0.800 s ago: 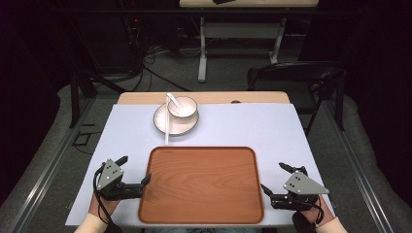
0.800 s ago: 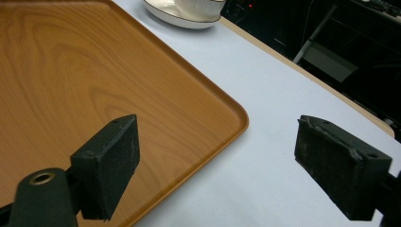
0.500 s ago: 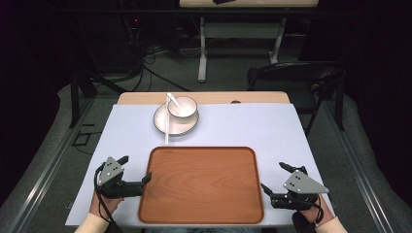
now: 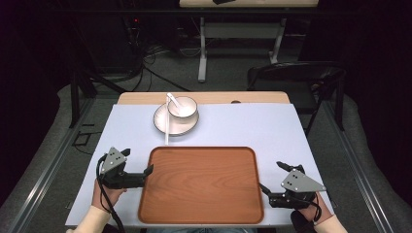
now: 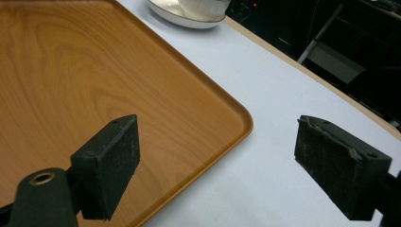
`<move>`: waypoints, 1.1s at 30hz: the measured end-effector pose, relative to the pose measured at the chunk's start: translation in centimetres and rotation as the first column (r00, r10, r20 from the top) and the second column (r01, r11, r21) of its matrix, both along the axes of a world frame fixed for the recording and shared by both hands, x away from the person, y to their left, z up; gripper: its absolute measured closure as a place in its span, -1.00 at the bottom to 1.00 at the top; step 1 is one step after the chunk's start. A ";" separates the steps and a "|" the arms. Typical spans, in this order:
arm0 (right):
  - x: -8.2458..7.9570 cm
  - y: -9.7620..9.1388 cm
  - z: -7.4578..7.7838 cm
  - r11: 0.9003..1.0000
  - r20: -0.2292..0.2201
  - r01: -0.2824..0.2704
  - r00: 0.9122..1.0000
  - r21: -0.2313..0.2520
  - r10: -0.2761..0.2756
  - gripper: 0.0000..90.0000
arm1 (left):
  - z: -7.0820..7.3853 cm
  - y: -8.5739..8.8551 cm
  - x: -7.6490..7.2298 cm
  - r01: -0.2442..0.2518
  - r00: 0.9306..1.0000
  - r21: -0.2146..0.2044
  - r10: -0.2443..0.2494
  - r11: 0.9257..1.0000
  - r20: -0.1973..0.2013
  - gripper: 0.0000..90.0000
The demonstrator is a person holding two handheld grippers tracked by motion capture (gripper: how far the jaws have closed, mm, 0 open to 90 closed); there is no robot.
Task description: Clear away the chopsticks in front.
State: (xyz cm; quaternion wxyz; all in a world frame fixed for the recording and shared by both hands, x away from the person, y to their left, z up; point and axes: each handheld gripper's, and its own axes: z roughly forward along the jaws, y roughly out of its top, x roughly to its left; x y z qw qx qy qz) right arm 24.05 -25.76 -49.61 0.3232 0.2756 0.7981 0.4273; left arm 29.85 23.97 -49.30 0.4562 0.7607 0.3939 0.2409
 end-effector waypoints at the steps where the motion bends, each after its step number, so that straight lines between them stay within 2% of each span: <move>1: 0.0 0.0 0.0 1.000 0.000 0.000 1.000 0.000 0.000 -0.68 | 0.0 0.0 0.0 0.000 1.000 0.000 0.000 1.000 0.000 -0.99; 4: 0.1 0.1 0.0 1.000 -0.005 -0.006 1.000 -0.007 0.006 -0.68 | 0.4 -0.1 1.4 0.002 1.000 0.006 -0.002 1.000 -0.021 -0.96; 5: 0.1 0.1 0.0 1.000 -0.005 -0.006 1.000 -0.007 0.006 -0.68 | 0.4 -0.1 1.4 0.002 1.000 0.006 -0.002 1.000 -0.021 -0.95; 6: 0.1 0.1 0.0 1.000 -0.007 -0.006 1.000 -0.008 0.006 -0.68 | 0.7 -0.1 2.2 0.007 1.000 -0.015 -0.008 1.000 -0.028 -0.95; 7: 0.1 0.1 0.0 1.000 -0.007 -0.006 1.000 -0.008 0.006 -0.68 | 0.7 -0.1 2.2 0.007 1.000 -0.015 -0.008 1.000 -0.028 -0.94; 10: 0.1 0.1 0.0 1.000 -0.001 0.004 1.000 -0.003 -0.004 -0.68 | 1.6 -0.3 3.9 0.004 0.999 -0.026 -0.005 1.000 -0.035 -0.93; 13: 0.1 0.1 0.0 1.000 -0.004 0.004 1.000 -0.008 -0.004 -0.68 | 2.1 -0.5 4.7 0.004 0.999 -0.027 -0.005 1.000 -0.035 -0.93; 15: 0.1 0.0 0.0 1.000 0.003 -0.001 1.000 0.000 0.001 -0.68 | 2.6 -0.7 5.5 0.003 0.999 -0.023 -0.004 1.000 -0.033 -0.94; 16: 0.1 0.1 -0.1 1.000 -0.007 0.001 1.000 -0.011 -0.001 -0.68 | 2.9 -0.8 6.3 0.003 0.999 -0.022 -0.004 1.000 -0.039 -0.96; 17: 0.1 0.1 -0.1 1.000 -0.007 0.001 1.000 -0.011 -0.001 -0.68 | 2.9 -0.8 6.3 0.003 0.999 -0.022 -0.004 1.000 -0.039 -0.96; 26: 0.1 0.1 0.0 1.000 -0.004 0.002 1.000 -0.012 -0.002 -0.68 | 3.7 -2.2 10.6 0.023 0.994 0.007 -0.022 1.000 -0.110 -0.99; 31: 0.1 0.1 0.0 1.000 -0.004 0.000 1.000 -0.010 0.000 -0.68 | 3.4 -2.5 12.9 0.002 0.989 0.023 0.002 1.000 -0.146 -0.99; 33: 0.1 0.0 0.0 1.000 -0.003 0.001 1.000 -0.004 -0.001 -0.68 | 3.3 -2.5 14.0 -0.018 0.985 0.024 0.022 1.000 -0.169 -1.00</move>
